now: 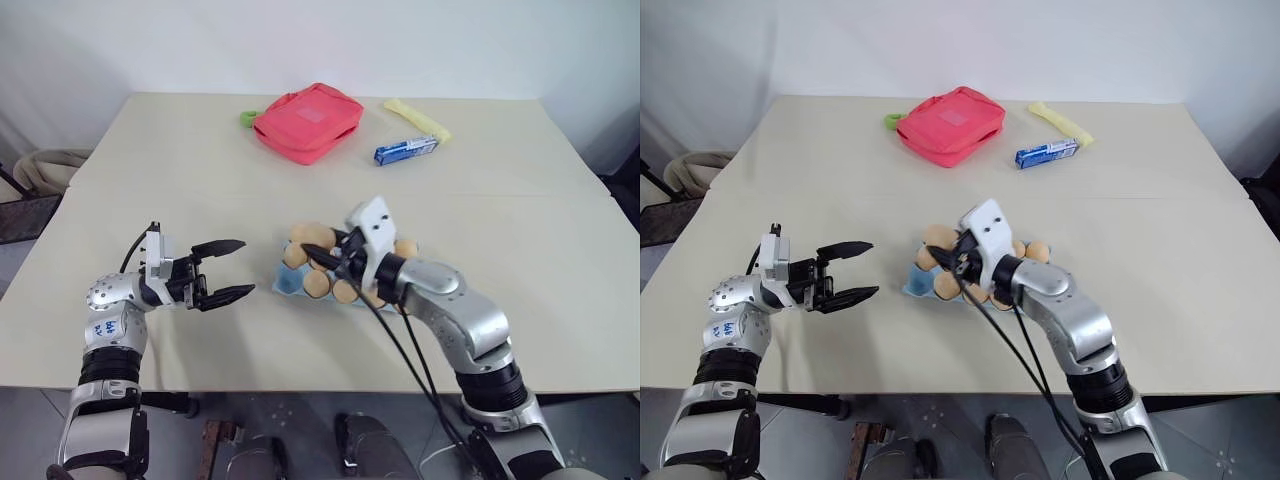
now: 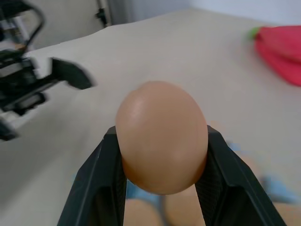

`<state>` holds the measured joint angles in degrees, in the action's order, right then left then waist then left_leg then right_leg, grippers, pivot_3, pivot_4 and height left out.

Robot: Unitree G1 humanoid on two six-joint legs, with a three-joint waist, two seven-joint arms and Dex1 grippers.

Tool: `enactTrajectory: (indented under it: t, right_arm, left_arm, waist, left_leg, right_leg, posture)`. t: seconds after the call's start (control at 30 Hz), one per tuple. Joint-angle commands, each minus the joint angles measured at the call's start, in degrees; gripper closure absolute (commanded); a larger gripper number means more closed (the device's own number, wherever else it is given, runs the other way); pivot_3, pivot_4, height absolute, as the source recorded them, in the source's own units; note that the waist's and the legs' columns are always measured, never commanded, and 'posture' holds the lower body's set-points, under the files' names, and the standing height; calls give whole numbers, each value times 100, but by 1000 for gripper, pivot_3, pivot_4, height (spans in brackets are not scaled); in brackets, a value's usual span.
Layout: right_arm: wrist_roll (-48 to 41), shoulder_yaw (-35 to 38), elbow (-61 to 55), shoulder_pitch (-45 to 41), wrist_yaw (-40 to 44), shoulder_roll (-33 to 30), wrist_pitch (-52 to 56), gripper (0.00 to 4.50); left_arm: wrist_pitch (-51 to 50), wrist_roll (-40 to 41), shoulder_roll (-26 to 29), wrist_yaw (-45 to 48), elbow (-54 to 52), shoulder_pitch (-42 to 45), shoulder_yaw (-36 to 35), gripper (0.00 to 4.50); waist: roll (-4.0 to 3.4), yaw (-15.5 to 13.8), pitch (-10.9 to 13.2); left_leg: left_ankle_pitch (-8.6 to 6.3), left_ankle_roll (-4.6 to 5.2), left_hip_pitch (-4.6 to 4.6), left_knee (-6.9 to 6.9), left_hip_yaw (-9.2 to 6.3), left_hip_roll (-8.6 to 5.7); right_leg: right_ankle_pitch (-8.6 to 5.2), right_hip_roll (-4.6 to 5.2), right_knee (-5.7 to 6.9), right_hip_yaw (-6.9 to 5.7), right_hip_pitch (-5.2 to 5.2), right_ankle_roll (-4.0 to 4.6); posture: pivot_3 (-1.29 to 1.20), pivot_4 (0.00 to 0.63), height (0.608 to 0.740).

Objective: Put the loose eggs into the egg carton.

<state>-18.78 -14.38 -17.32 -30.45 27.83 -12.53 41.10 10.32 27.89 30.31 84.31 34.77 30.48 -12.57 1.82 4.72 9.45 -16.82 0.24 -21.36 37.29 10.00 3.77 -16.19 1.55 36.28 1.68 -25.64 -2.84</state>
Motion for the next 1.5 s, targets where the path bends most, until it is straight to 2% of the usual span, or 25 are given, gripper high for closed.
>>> enactTrajectory:
  t: [0.03, 0.53, 0.83, 1.0, 1.17, 1.33, 1.5]
  right_arm:
    - [274, -382, 8, -46, -54, 68, -45, 2977]
    - [870, -811, 1069, -550, 85, 559, -437, 2977]
    - [876, -792, 856, -508, 241, 497, -310, 37]
    - [720, -697, 327, -450, 468, 232, -179, 37]
    - [89, 11, -565, -462, 764, -151, 191, 37]
    - [-529, 1052, -1280, -180, 1511, -1340, 87, 37]
    - [-1063, 2445, -1133, 829, 2480, -2512, -474, 37]
  left_arm:
    - [137, 1, 122, -81, 15, -21, -138, 0]
    - [122, 47, 80, -266, -289, -232, -118, 0]
    - [56, -99, 147, -461, -272, -183, -51, 0]
    - [-136, -164, 147, -738, -371, -115, -34, 0]
    - [-833, 26, 147, -1140, -679, 66, -87, 0]
    - [-1292, 86, 277, -1241, -892, 179, -128, 0]
    - [-1353, 87, 514, -975, -936, 174, -120, 0]
  waist:
    - [2, 0, -1]
    - [7, 9, -4]
    - [7, 10, -4]
    - [7, 6, -4]
    - [9, -16, -4]
    - [9, -51, -3]
    - [12, -155, -2]
  left_leg:
    - [-1, 1, -1, 0, 0, 0]
    - [-1, -1, -5, -5, 1, 1]
    - [-3, -2, -7, -9, 0, 3]
    - [-4, -2, -9, -10, -2, 2]
    - [-6, 0, -15, -10, -9, 3]
    - [-15, 15, -18, -9, -10, 0]
    - [-23, 18, -17, -14, -7, 2]
  right_leg:
    - [0, 0, -3, 0, 0, 0]
    - [0, -2, -11, -4, -2, 0]
    - [0, -3, -18, -8, -2, 0]
    - [0, -2, -22, -9, -2, 0]
    - [1, -2, -26, -16, -3, -1]
    - [1, 0, -35, -19, -1, -2]
    - [0, -6, -46, -19, -1, -4]
  posture:
    - [0, 150, 740]
    - [0, 150, 740]
    - [0, 150, 740]
    - [0, 150, 740]
    - [0, 150, 740]
    - [0, 150, 740]
    - [0, 150, 740]
